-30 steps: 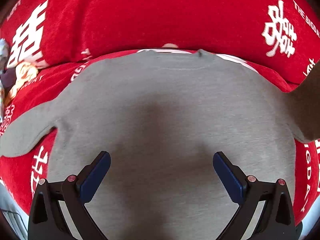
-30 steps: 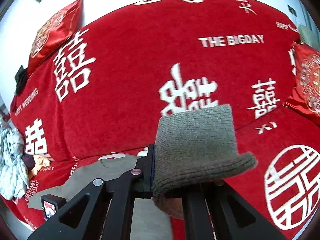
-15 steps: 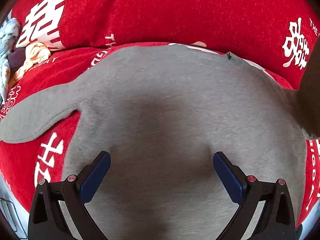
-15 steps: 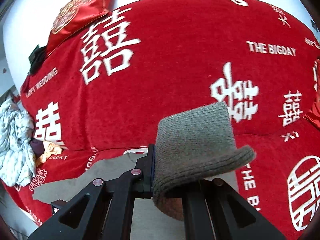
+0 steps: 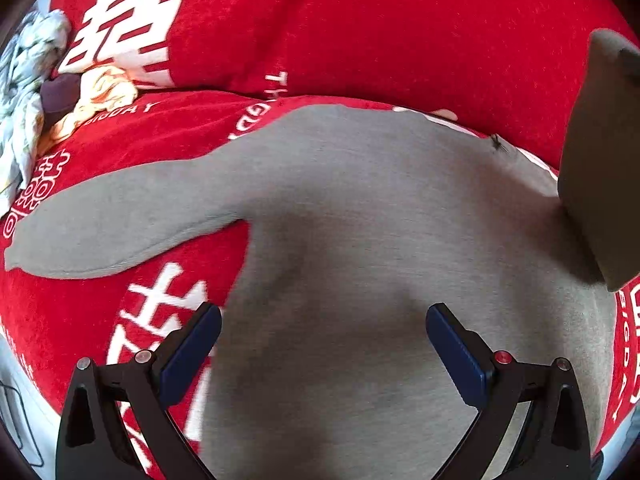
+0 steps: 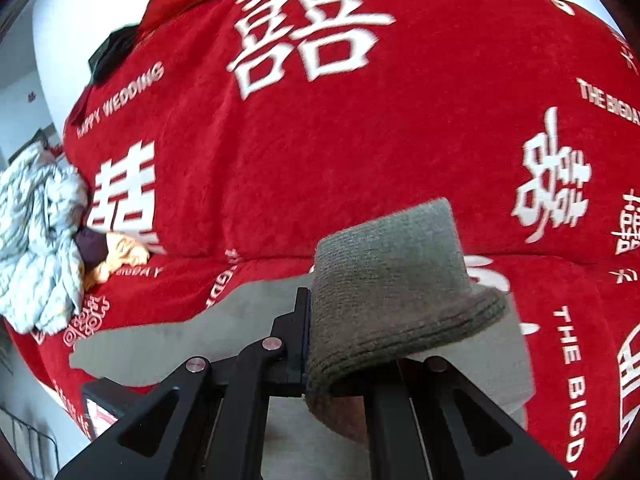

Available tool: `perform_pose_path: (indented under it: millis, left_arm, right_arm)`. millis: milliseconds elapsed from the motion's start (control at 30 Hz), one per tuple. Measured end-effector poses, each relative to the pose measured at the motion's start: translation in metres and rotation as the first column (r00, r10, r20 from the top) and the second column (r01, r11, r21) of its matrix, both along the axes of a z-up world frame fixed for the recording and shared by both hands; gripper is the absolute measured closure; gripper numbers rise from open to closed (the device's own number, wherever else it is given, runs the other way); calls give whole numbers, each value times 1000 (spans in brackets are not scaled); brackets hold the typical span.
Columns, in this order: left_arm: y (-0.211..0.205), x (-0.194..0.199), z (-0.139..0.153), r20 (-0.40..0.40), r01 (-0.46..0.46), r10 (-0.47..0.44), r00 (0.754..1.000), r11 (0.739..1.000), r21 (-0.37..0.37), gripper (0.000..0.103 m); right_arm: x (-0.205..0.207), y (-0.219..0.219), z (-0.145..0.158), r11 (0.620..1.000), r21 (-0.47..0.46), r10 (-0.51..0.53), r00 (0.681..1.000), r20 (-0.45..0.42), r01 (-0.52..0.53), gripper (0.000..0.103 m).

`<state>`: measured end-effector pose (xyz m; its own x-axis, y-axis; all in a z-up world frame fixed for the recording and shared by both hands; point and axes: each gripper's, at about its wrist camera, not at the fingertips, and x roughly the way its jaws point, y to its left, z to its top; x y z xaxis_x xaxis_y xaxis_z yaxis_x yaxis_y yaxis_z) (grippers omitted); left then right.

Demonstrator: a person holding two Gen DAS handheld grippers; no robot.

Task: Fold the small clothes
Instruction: 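Lift the sleeve with the right gripper and carry it across the sweater body, then lay the sleeve on the sweater body and open the right gripper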

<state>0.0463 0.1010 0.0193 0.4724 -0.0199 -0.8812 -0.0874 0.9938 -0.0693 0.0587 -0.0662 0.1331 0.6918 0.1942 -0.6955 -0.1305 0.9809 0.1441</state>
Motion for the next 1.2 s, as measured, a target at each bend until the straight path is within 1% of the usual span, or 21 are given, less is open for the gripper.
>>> perform_pose_path:
  millis: [167,333,500,600,767,900,1067,1167,1200]
  left_arm:
    - [22,-3,-2,-19,-30,29,999,999,-42,0]
    - [38,-10,0,-16,-56,56,998,998,-33,0]
    - [55,-16,3,-9,-111,111,994,993,-46,0]
    - [60,-22,3,-5,-118,118,993,992,-49,0]
    - [71,-28,2,-8,-129,129,992,991,-25,0]
    - [89,-32,3,-2,-162,162,987,987,-21,0]
    - [109,-35,4,-4,-211,211,977,977,-36,0]
    - [116,-36,3,-8,-230,230,973,972,-43,0]
    - [117,-37,2,-11,-232,232,973,972,-44,0]
  right_arm:
    - [3,28,-23,999,18,29,999,-29,-28,97]
    - [7,55,-42,996,-2,88,994,-57,-89,97]
    - [6,66,-58,992,-5,125,988,-88,-126,97]
    - [1,70,-67,990,-20,138,985,-105,-140,97]
    - [-11,80,-88,985,-47,159,977,-142,-167,97]
    - [-17,96,-109,979,-69,178,968,-176,-193,97]
    - [-12,113,-129,975,-80,184,959,-216,-205,97]
    - [-5,119,-142,979,-73,167,953,-251,-191,97]
    - [-3,120,-147,981,-58,165,949,-269,-187,94]
